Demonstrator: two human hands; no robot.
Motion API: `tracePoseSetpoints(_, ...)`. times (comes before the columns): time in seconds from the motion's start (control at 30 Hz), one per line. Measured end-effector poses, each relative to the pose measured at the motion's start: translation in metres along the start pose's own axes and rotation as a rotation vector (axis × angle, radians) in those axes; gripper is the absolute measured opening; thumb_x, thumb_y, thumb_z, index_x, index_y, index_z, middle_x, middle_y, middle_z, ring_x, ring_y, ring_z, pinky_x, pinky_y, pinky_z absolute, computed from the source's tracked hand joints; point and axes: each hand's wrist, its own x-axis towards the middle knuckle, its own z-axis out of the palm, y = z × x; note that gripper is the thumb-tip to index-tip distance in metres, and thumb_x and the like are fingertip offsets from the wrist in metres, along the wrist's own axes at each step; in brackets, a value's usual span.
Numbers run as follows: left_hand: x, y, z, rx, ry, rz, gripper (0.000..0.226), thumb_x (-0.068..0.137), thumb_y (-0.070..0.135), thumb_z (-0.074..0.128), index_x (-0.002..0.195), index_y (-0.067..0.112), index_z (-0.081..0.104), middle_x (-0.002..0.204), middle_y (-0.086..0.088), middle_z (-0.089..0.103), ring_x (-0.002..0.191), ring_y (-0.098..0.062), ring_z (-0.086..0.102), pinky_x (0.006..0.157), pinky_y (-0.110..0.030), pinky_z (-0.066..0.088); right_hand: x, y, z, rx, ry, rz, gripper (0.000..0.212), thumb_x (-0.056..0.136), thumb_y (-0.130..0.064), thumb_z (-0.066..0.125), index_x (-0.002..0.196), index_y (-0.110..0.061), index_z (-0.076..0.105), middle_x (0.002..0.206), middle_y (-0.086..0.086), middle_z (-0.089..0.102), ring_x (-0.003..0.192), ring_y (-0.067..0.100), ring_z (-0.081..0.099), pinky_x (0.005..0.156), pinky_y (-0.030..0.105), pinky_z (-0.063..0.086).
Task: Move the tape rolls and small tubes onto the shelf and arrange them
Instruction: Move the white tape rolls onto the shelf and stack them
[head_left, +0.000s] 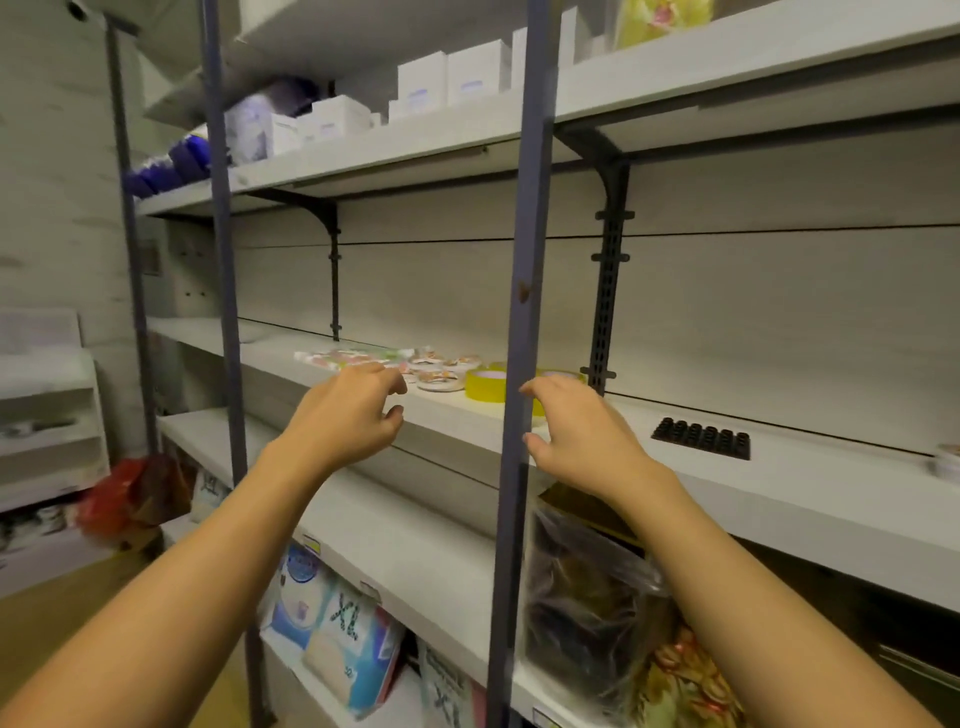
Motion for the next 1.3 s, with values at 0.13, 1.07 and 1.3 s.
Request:
tracePoseSetpoints(0.13, 0.022, -0.051, 0.013, -0.019, -0.003, 0.018, 0.033, 0.094, 0.034, 0.058, 0.125, 0.025, 0.061, 0.125, 0.004, 0.061, 0.1, -0.016, 0.062, 0.081, -0.039, 0.057, 0.038, -0.021, 0.024, -0.031, -0.035, 0.016, 0.052, 0.089, -0.03, 0.063, 0.138, -0.02, 0.046, 0.134, 0.001, 0.052, 0.124, 0.023, 0.05, 0.096, 0.041, 0.05)
tracePoseSetpoints(1.07, 0.227, -0.217, 0.153, -0.097, -0.093, 0.343, 0.024, 0.095, 0.023, 0.059, 0.119, 0.024, 0.066, 0.119, 0.004, 0.066, 0.105, -0.018, 0.06, 0.086, -0.036, 0.051, 0.269, -0.017, 0.175, -0.115, -0.018, 0.206, 0.042, 0.086, -0.026, 0.063, 0.126, -0.016, 0.056, 0.124, 0.003, 0.06, 0.119, 0.025, 0.055, 0.095, 0.036, 0.047)
tracePoseSetpoints(1.3, 0.267, -0.221, 0.194, -0.192, -0.27, 0.457, 0.03, 0.088, 0.026, 0.071, 0.118, 0.025, 0.069, 0.117, 0.006, 0.069, 0.104, -0.014, 0.062, 0.09, -0.037, 0.053, 0.291, -0.009, 0.189, -0.171, -0.045, 0.245, 0.036, 0.087, -0.026, 0.062, 0.122, -0.019, 0.057, 0.12, 0.002, 0.06, 0.115, 0.024, 0.054, 0.092, 0.035, 0.047)
